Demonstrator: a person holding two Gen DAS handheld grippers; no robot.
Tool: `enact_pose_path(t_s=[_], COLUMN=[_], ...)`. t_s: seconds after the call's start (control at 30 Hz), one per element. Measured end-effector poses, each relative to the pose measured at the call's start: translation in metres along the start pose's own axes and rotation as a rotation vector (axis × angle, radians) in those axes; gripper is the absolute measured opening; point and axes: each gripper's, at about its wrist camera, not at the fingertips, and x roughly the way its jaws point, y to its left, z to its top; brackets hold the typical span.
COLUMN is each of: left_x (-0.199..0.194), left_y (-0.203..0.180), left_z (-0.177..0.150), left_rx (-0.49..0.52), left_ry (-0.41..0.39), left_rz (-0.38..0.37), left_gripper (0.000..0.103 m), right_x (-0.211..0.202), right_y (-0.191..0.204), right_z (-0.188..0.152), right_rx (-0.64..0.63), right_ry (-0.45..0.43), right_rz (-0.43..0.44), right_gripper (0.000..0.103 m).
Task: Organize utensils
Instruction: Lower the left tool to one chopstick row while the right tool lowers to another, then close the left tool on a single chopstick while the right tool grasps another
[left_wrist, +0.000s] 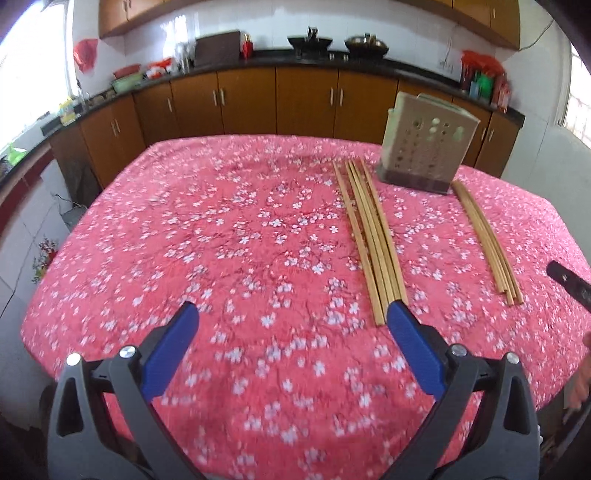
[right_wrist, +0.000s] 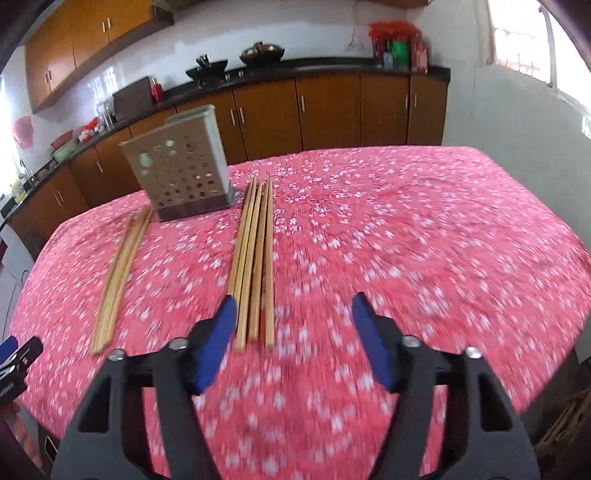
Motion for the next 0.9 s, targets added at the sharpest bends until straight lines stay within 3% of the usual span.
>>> enact_pose_path(t_s=[0.07, 0.33, 0.47, 0.57, 0.63, 0.7, 0.9], left_x=[0.011, 0.046, 0.058, 0.070, 0.078, 0.086, 0.099], left_y=[0.000, -0.011, -0.020, -0.030, -0.036, -0.040, -0.046], left_z=[0.009, 0.036, 0.044, 0.051, 0.053, 0.055, 0.055], left_rx=[0.011, 0.060, 0.073, 0.084, 0.083, 0.073, 0.062], left_ry=[0.029, 0.071, 0.070, 0.087, 0.109, 0.140, 0.170], left_rz=[-0.009, -0.037, -0.080, -0.116, -0.146, -0.173, -0.201], left_gripper=[0.097, 0.075, 0.065, 0.052, 0.035, 0.026, 0.016], right_x=[0.019, 0.070, 0.070, 0.070, 0.068, 0.068, 0.074], right_y=[0.002, 0.010, 0.015, 0.006, 0.002, 0.001, 0.002], right_z=[0.009, 0.012, 0.009, 0.012, 0.013, 0.011, 0.012], right_rx=[-0.008, -0.060, -0.110, -0.060, -0.040, -0.051, -0.069], right_ry=[0.040, 0.161, 0.129, 0.120, 0.117, 0.113, 0.102], right_rz=[0.025, 0.031, 0.000, -0.018, -0.012, -0.013, -0.017], right_gripper=[0.042, 0.020, 0.009, 0.008, 0.008, 0.008, 0.008])
